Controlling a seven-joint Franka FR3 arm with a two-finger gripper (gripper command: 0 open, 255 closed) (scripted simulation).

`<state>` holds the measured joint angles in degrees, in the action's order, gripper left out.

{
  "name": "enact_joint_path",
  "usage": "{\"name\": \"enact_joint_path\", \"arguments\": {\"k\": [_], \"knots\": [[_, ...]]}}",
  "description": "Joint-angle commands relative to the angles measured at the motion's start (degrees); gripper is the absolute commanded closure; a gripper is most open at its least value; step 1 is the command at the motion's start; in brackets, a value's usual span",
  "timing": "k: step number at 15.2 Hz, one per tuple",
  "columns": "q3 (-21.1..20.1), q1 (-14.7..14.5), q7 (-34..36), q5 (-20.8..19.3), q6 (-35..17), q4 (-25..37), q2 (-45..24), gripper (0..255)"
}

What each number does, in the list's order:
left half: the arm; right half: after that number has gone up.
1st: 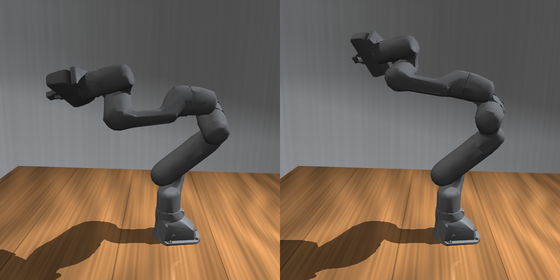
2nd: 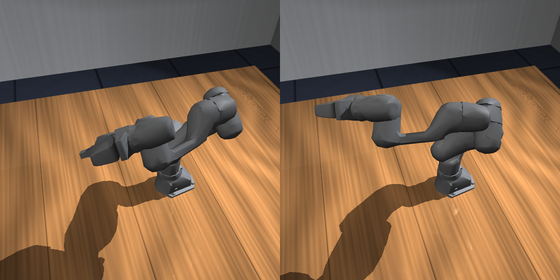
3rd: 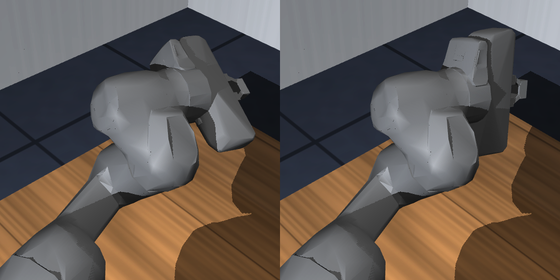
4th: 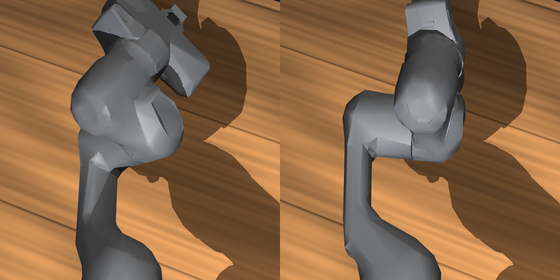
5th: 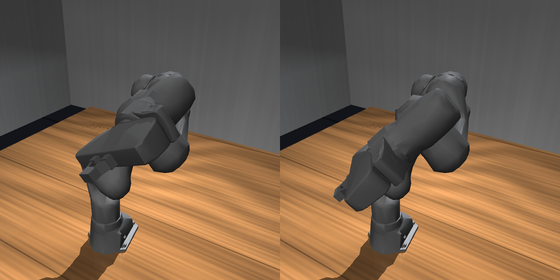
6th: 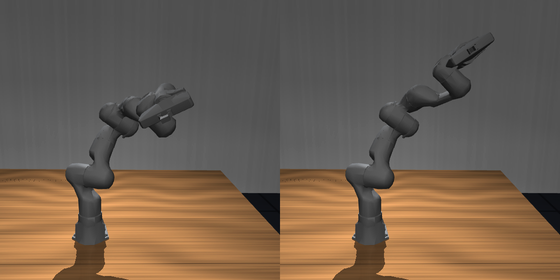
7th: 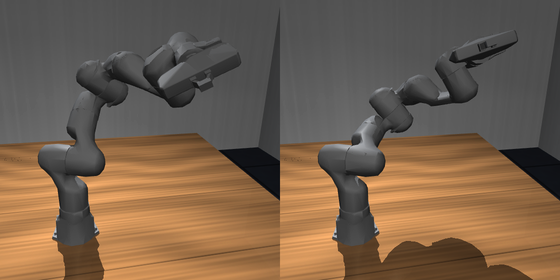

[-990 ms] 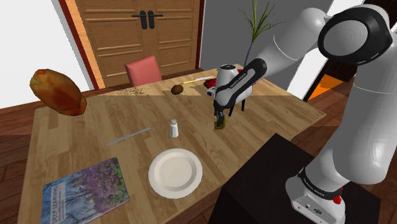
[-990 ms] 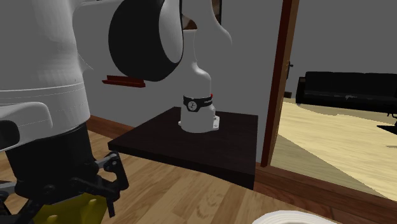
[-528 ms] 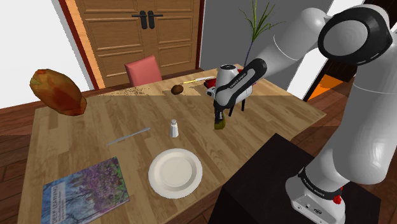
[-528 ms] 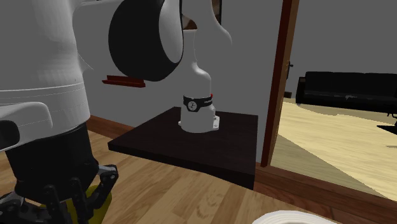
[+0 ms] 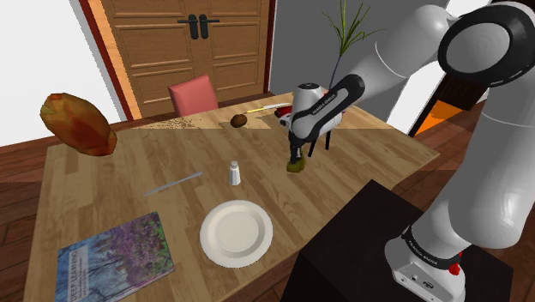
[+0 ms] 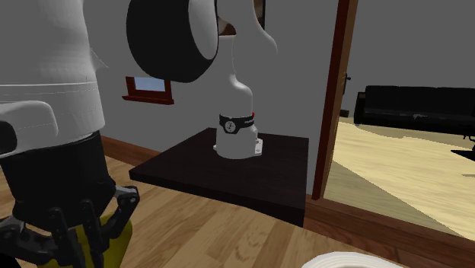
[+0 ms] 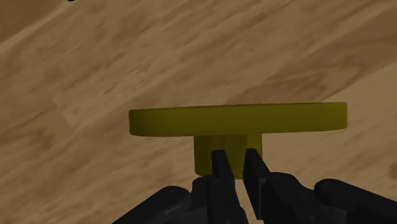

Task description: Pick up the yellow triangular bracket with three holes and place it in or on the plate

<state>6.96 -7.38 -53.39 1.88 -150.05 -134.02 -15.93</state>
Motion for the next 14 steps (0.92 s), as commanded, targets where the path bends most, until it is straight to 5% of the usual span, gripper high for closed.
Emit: {"name": "enact_joint_path", "arguments": {"k": [1, 14], "knots": [[0.12, -0.20, 0.33, -0.31, 1.44, 0.19, 1.24, 255], [0.12, -1.46, 2.92, -2.10, 9.77, 0.68, 9.13, 255]]}}
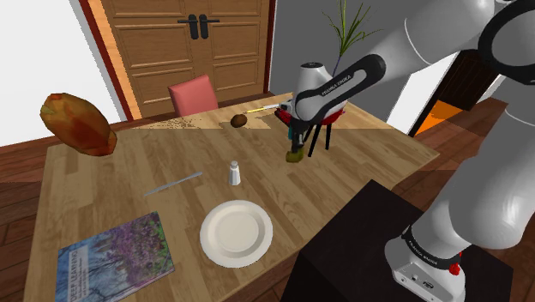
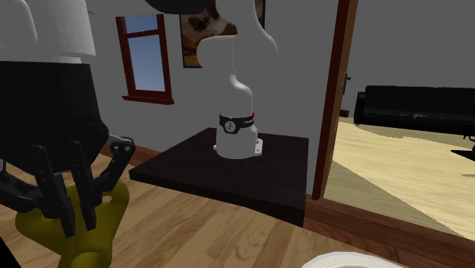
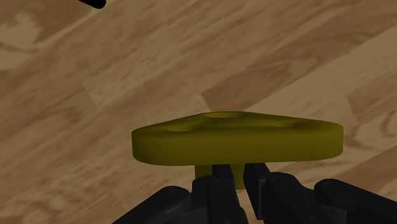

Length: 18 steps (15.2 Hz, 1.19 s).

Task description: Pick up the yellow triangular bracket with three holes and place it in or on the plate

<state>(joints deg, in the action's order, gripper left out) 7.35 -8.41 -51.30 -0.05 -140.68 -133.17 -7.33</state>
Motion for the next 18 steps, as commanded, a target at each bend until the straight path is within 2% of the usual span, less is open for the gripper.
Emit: {"name": "enact_joint_path", "arguments": {"k": [1, 9, 18], "knots": [[-0.86, -1.29, 2.41, -0.35, 0.42, -0.50, 0.88, 255], [-5.97, -7.95, 14.84, -1.28, 1.28, -0.72, 1.79, 255], [-11.44, -15.26, 28.25, -2.24, 3.64, 4.16, -0.98, 255]]}}
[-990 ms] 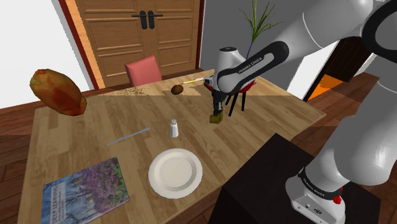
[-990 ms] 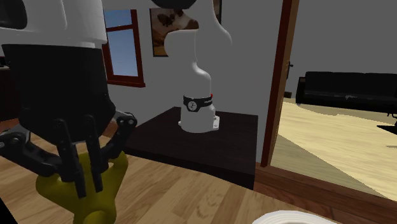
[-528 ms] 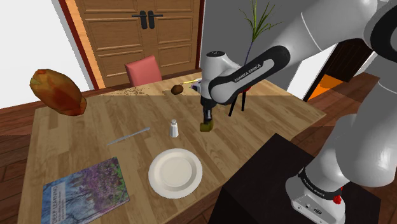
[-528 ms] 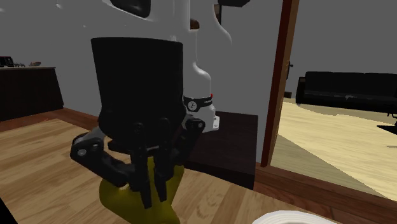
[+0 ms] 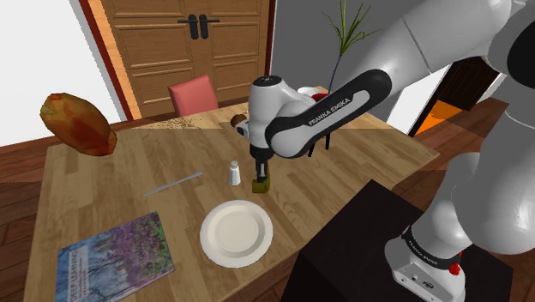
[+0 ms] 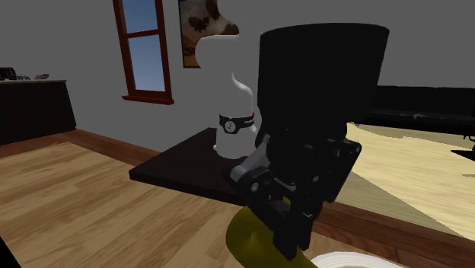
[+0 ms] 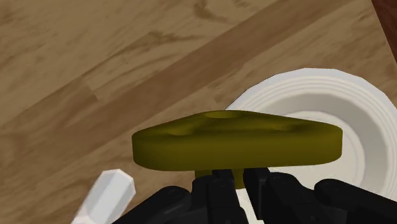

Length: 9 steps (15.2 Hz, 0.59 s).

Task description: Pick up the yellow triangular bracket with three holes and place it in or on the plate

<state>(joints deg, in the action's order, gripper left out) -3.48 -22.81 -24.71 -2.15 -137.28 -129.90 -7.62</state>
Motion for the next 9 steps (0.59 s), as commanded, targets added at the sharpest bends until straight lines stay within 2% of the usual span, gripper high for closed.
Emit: {"name": "enact_joint_path", "arguments": {"k": [1, 9], "knots": [[-1.16, -1.67, 3.10, -0.30, 0.59, 1.76, -1.24, 255], [-4.75, -8.20, 14.04, -1.96, 4.30, 11.09, -7.19, 255]]}}
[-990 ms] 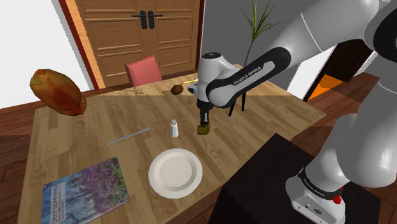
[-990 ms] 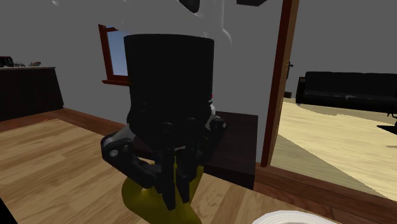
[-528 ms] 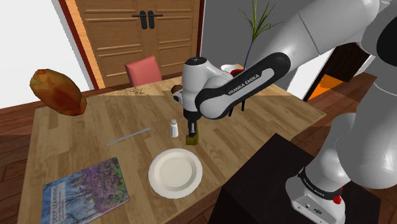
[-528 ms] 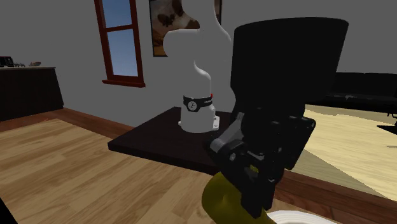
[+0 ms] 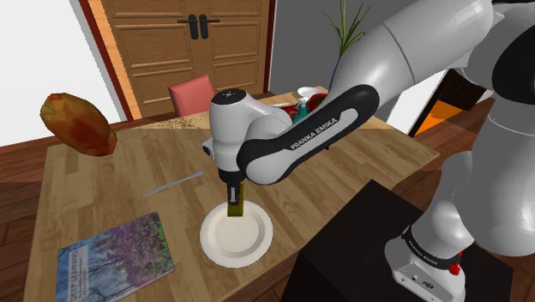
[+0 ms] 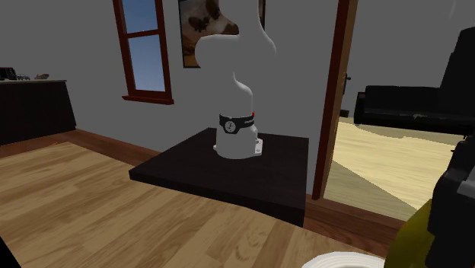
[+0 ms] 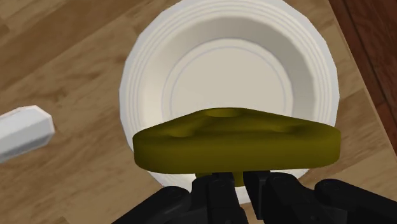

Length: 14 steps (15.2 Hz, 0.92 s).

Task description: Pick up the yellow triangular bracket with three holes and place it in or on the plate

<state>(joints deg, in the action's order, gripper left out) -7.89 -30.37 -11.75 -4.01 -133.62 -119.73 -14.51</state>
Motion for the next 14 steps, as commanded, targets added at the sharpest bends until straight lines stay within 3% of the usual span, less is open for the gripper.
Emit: {"name": "enact_joint_path", "arguments": {"k": [1, 14], "knots": [[-0.57, -1.24, 1.98, -0.27, 1.04, 1.93, -0.95, 255], [0.24, -1.80, 3.27, -2.05, -7.25, 0.53, -7.93, 255]]}}
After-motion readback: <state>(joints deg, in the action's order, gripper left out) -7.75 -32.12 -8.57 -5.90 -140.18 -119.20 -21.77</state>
